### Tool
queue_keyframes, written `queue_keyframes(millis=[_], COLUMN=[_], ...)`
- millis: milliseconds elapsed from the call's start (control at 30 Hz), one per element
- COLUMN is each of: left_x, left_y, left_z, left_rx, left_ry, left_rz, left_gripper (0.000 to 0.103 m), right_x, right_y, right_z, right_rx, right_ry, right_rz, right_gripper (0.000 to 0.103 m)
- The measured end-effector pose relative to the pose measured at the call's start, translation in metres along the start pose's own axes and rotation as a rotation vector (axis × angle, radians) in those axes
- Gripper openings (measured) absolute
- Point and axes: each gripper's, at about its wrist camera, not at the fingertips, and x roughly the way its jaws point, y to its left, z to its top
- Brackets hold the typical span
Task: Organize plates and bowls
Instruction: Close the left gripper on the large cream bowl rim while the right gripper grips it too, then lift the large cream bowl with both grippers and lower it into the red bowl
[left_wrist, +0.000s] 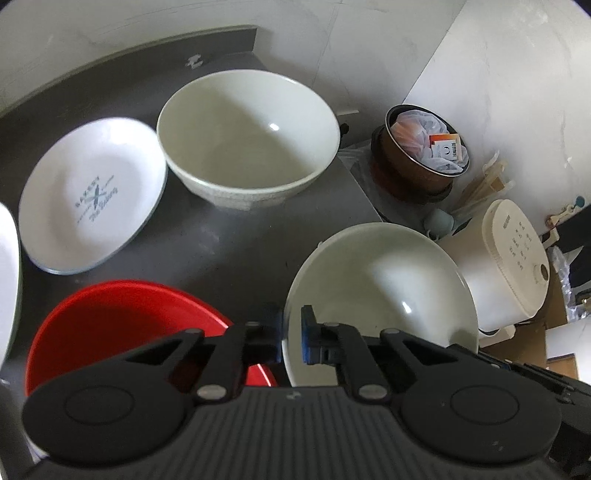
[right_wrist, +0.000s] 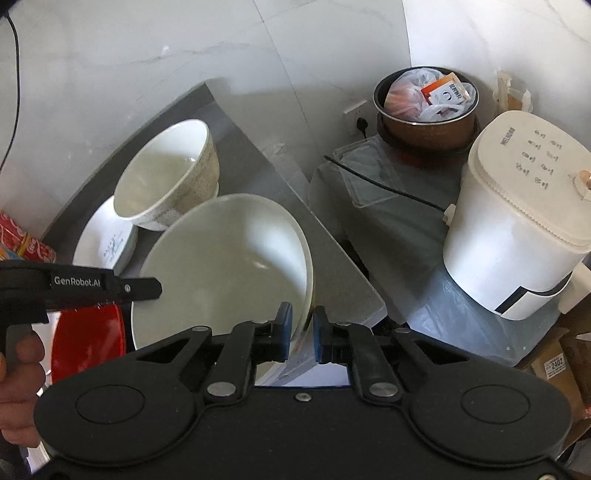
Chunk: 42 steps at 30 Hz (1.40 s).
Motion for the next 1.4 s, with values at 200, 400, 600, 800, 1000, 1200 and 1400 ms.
queue_keyframes(millis=[200,400,600,800,1000,1200,1400], left_x=[-0.023,-0.052,-0.081,-0.108,-0.126,-0.137,-0.137], left_y=[0.002,0.012,0.028,0.049,0.076,0.098,0.115], left_z=[-0.002,0.002,0.0,-0.009,-0.024,-0.04,-0.053], left_rx=[0.017,0.028,0.006,-0.025,-0.072,-0.097,-0.13], left_ry=[-0.046,-0.112,-0.173,-0.217,-0.231,-0.243,-0.227], left_rz=[-0.027,-0.057,-0.063,-0.045,-0.016,-0.001,0.014], left_gripper=[0.008,0.008,0.008,0.008,0.008,0.008,0.008], right_x=[-0.021,-0.042,-0.055,-0.061,-0.061,-0.058,-0.054], right_y=[0.009,0.027,0.046,0.071,0.1,0.12,0.135], right_z=[0.002,0.008,0.01,0.006,-0.007,-0.02,-0.031], right_rx=[0.003,-0.027,-0.077,-0.132,-0.179,-0.213,-0.235], right_ry=[-0.051,-0.115,-0.159,-0.177,-0.159,-0.129,-0.102], right_rz=[0.005,0.023,0.051,0.08,0.108,0.121,0.122], right_gripper=[0.011,0.011,0.011,0.011,0.011,0.011,0.011])
